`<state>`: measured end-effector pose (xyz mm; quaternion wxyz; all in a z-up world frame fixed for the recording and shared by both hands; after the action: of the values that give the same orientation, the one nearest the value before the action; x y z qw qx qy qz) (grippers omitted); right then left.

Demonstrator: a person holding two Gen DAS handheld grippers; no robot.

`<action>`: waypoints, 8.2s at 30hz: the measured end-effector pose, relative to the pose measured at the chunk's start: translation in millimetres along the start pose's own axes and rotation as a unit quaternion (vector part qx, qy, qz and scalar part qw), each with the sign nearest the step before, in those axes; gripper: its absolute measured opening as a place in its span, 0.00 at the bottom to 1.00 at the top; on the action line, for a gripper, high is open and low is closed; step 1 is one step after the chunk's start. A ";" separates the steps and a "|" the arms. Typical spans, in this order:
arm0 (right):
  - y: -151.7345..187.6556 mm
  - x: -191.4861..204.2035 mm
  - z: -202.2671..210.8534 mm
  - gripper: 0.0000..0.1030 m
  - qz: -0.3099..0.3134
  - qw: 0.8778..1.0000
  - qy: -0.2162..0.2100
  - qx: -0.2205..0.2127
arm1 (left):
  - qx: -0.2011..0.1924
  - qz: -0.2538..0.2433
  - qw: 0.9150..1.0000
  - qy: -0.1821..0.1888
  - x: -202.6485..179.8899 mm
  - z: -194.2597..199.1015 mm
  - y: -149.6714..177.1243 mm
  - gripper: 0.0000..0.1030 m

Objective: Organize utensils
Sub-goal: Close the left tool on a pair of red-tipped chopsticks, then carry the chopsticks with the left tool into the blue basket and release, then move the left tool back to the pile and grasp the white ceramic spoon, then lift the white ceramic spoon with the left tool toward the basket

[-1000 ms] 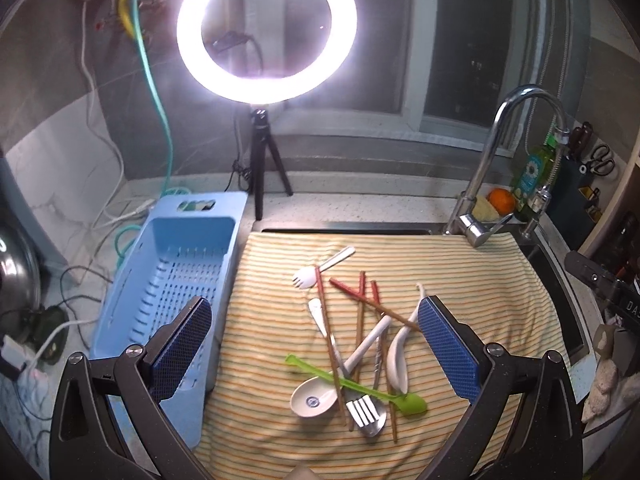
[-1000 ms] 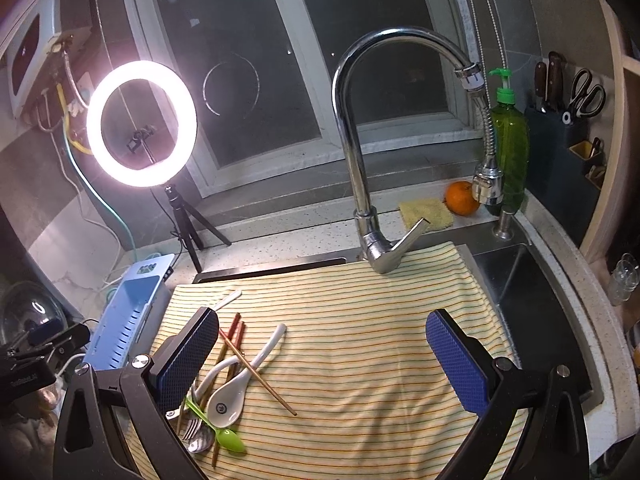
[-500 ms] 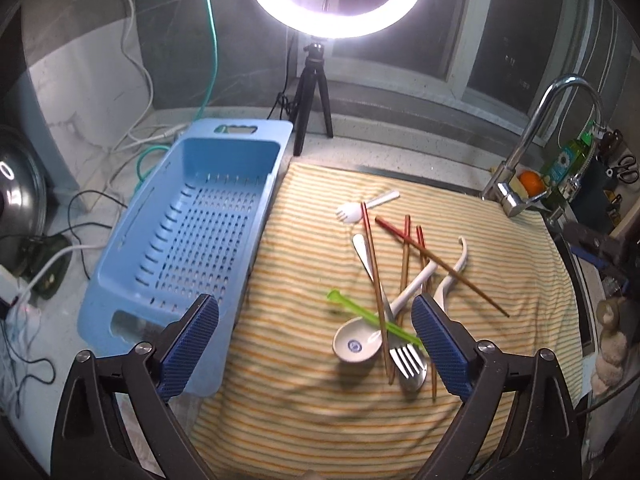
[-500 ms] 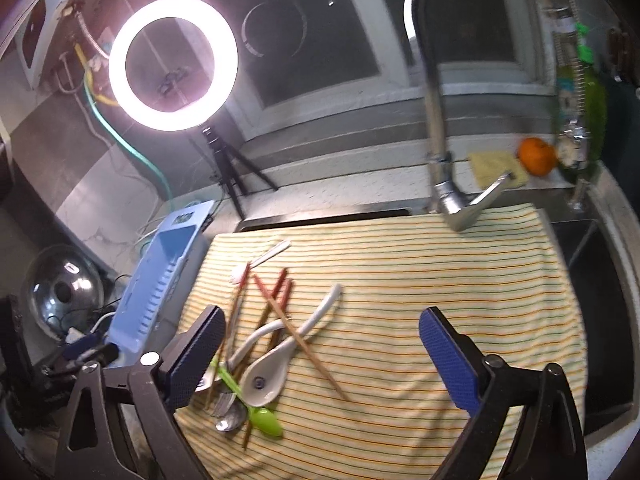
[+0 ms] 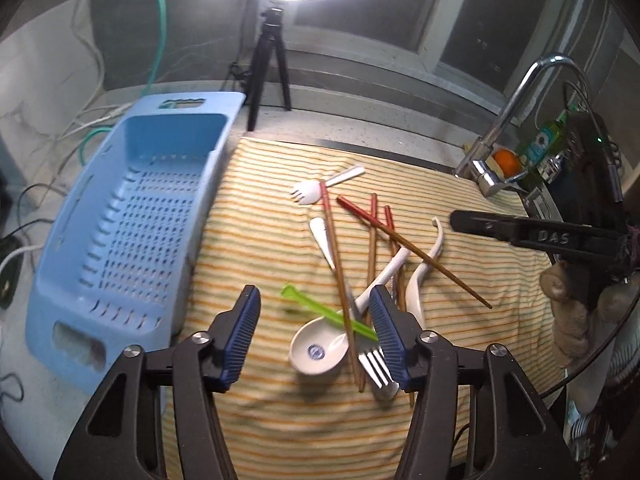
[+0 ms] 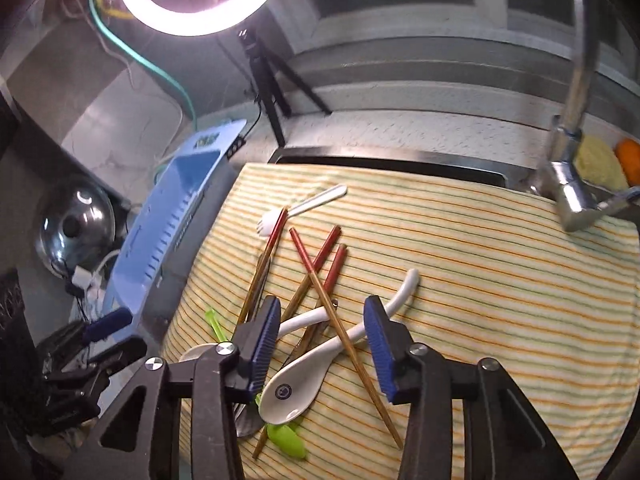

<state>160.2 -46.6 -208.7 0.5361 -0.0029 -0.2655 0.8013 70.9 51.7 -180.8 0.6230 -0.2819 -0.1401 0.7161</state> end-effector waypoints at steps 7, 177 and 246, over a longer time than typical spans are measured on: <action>3.0 4.5 -36.9 0.23 0.031 0.998 0.003 0.047 | 0.051 -0.020 0.998 0.018 -7.0 -49.6 -10.8 0.26; 18.1 -49.4 -46.3 0.35 -0.163 0.977 -0.127 0.055 | 0.106 -0.099 0.989 0.020 -54.2 -71.9 27.2 0.24; 2.6 -16.2 -20.4 0.09 -0.157 0.980 -0.122 0.032 | 0.082 -0.155 0.983 0.054 -81.0 -32.3 59.8 0.32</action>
<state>170.7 -52.7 -231.9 0.6185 0.1537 -0.3007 0.7095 46.2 -42.8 -221.2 0.7543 -0.2430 -0.0894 0.6032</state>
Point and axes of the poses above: each gripper's, at about its wrist camera, not at the fingertips, and z roughly against the way its jaws point, x to its left, y to its underside, the point moved 9 cm from there along -z, roughly the way its jaws point, and after that the axes turned 1 degree about y, right-handed, at the moved point
